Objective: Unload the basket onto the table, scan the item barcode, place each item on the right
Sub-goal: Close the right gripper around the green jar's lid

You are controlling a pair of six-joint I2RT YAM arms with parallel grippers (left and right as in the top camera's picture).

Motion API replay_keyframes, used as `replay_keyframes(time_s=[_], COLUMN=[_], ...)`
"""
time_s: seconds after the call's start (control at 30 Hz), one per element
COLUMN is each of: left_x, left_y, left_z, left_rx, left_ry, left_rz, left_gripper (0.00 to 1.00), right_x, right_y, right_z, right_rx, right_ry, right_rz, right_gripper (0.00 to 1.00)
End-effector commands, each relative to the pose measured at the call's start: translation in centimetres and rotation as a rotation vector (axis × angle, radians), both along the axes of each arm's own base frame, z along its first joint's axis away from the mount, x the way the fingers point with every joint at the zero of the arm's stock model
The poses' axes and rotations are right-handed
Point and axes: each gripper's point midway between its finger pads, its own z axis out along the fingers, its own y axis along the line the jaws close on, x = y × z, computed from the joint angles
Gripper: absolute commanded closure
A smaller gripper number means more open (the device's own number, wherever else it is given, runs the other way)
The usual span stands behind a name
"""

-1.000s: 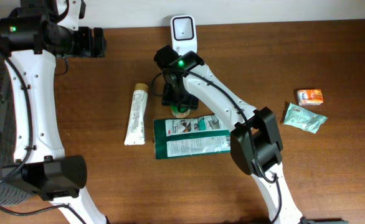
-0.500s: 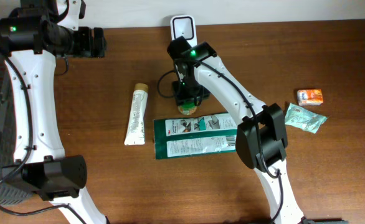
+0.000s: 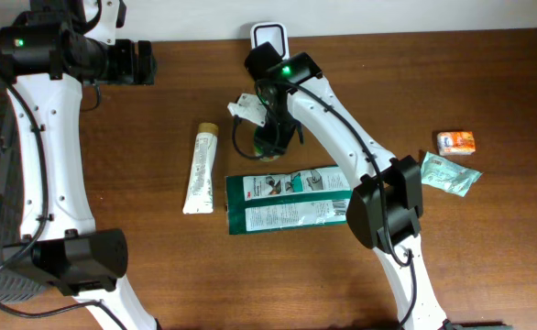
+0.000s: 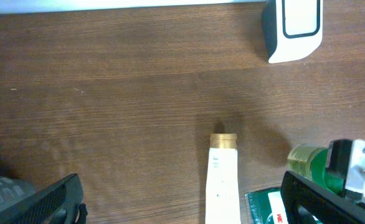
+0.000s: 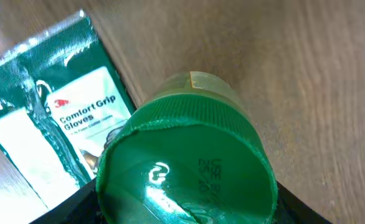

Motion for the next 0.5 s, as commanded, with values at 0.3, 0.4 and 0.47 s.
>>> replay_keyframes(time_s=[0.3,0.4,0.47], left_x=[-0.1,-0.1,-0.1], left_y=[-0.2,-0.2,-0.2], left_z=[0.6,0.6,0.6], left_rx=[0.002,0.002,0.003], left_ry=[-0.017,-0.017,-0.017], left_rz=[-0.02,-0.02,-0.019], left_gripper=[0.01,0.01,0.01], right_x=[1.2,1.2,1.2], right_y=[-2.1,-2.1,-2.0], right_z=[-1.3,-1.3,-1.3], right_rx=[-0.003,-0.002,-0.001], right_ry=[0.02,0.019,0.019], right_rz=[-0.143,-0.143,-0.142], right_gripper=[0.26,0.2,0.15])
